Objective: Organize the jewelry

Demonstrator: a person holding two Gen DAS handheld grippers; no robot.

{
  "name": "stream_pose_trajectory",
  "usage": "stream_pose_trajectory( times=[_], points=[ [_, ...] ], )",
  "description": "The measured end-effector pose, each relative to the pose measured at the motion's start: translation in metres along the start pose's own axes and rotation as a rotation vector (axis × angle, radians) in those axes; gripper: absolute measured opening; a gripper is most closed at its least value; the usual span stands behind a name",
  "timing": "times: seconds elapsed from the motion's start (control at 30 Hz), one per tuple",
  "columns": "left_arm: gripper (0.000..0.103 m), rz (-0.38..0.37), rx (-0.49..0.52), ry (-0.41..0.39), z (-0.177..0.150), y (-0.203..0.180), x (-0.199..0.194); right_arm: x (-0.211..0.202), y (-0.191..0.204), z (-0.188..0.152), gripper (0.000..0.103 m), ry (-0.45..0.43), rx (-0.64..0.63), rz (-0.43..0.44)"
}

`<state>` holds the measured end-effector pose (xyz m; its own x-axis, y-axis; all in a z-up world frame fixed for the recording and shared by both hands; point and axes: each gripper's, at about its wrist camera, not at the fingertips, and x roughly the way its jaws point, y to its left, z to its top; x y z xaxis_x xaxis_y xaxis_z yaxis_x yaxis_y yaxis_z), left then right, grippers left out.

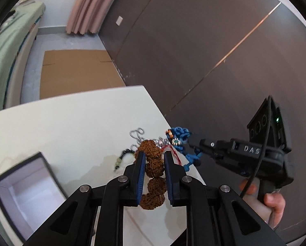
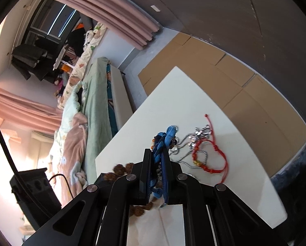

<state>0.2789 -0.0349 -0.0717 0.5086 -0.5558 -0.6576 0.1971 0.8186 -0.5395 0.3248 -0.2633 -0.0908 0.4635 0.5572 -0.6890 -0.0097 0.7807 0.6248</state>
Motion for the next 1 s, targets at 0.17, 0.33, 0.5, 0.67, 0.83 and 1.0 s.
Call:
stream_pose_trajectory(
  times=[0.17, 0.33, 0.5, 0.67, 0.83, 1.0],
  points=[
    [0.019, -0.019, -0.028, -0.052, 0.007, 0.007, -0.025, 0.003, 0.017, -0.004, 0.011, -0.001, -0.039, 0.028],
    [0.019, -0.119, -0.02, -0.116, 0.007, 0.01, -0.05, 0.008, 0.032, -0.01, 0.011, -0.002, -0.076, 0.055],
    [0.019, -0.145, -0.033, -0.124, 0.006, 0.014, -0.058, 0.017, 0.045, -0.017, 0.011, 0.019, -0.104, 0.065],
    [0.019, -0.209, -0.05, -0.126, 0.01, 0.017, -0.066, 0.034, 0.057, -0.027, 0.011, 0.067, -0.144, 0.062],
    [0.019, -0.116, -0.043, -0.089, 0.011, 0.019, -0.055, 0.049, 0.066, -0.036, 0.011, 0.147, -0.139, 0.156],
    [0.019, -0.004, -0.074, -0.013, 0.006, 0.035, -0.032, 0.048, 0.069, -0.037, 0.011, 0.147, -0.145, 0.195]
  ],
)
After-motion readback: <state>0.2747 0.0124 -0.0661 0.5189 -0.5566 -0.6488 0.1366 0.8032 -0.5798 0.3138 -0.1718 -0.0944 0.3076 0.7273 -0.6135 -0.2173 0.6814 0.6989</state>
